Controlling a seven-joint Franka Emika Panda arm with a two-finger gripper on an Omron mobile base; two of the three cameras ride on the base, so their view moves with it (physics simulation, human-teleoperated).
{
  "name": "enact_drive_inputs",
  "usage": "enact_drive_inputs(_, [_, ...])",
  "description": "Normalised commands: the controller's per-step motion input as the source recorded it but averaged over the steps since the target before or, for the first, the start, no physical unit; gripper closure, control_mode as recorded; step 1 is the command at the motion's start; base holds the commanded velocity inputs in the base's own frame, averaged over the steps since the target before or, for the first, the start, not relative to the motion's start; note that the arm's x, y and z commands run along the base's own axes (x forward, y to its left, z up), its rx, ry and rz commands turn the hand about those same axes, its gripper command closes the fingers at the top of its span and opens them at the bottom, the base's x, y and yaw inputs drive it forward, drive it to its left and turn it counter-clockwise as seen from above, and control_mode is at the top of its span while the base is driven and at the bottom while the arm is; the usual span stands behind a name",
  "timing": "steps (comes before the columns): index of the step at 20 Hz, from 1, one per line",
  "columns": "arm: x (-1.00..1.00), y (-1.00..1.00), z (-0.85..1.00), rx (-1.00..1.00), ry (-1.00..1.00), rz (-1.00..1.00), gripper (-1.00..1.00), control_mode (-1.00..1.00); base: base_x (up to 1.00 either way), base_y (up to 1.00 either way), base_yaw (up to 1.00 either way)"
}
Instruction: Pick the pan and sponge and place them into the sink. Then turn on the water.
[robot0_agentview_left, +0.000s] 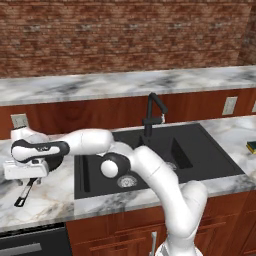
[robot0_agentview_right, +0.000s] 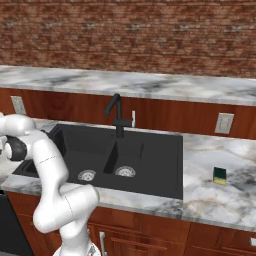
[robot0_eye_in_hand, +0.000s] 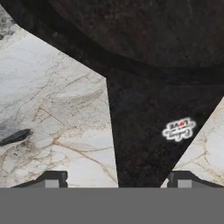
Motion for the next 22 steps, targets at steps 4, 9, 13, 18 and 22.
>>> enact_drive_inputs(4, [0.08, 0.0, -0.22, 0.01, -0.04, 0.0, -1.0, -1.0, 0.0, 0.0, 0.0])
enact_drive_inputs(9, [0.0, -0.05, -0.07, 0.04, -0.06, -0.02, 1.0, -1.0, 0.0, 0.0, 0.0])
enact_drive_inputs(13, [0.0, -0.27, -0.01, 0.06, -0.06, -0.03, 1.0, -1.0, 0.0, 0.0, 0.0])
enact_drive_inputs(18, [-0.07, -0.51, 0.0, 0.07, -0.08, -0.03, 1.0, -1.0, 0.0, 0.0, 0.0])
enact_drive_inputs(22, [-0.22, -0.69, 0.0, 0.11, -0.13, -0.03, 1.0, -1.0, 0.0, 0.0, 0.0])
